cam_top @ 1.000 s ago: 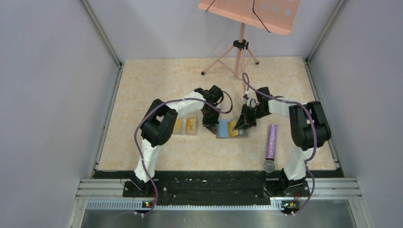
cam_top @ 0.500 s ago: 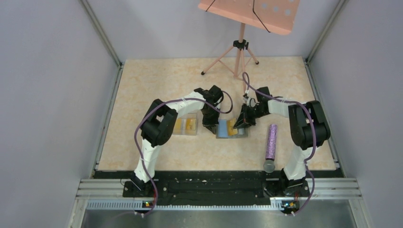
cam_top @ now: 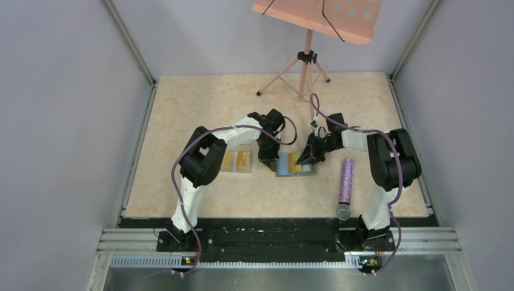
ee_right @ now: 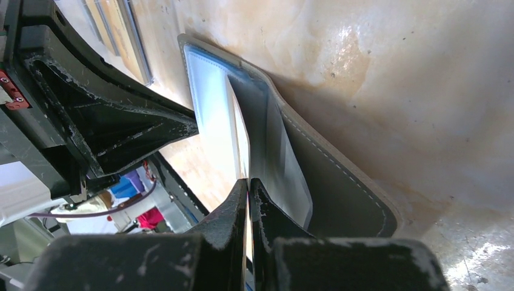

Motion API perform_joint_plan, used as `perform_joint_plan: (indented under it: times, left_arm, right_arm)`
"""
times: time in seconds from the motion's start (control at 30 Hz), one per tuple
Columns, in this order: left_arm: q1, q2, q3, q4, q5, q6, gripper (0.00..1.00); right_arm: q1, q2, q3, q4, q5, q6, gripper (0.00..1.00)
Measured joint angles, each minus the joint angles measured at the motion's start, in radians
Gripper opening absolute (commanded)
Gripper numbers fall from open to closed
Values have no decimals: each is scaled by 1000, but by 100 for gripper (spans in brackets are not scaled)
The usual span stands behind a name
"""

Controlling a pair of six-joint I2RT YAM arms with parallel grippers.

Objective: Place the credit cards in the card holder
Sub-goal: Insert the credit card into the card holder.

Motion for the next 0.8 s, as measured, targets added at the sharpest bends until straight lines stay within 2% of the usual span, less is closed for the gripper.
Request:
perform_joint_plan:
  times: [0.2, 0.5, 0.8]
  left_arm:
    - [0, 0, 1, -1, 0, 0, 0]
    - [0, 2, 3, -5, 0, 0, 0]
    - [0, 2, 4, -8, 1, 2, 0]
  right_arm:
    - [20, 1, 6, -10, 16, -2, 3]
    - [79, 27, 62, -56, 88, -15, 21]
    - [134, 36, 99, -82, 122, -15, 30]
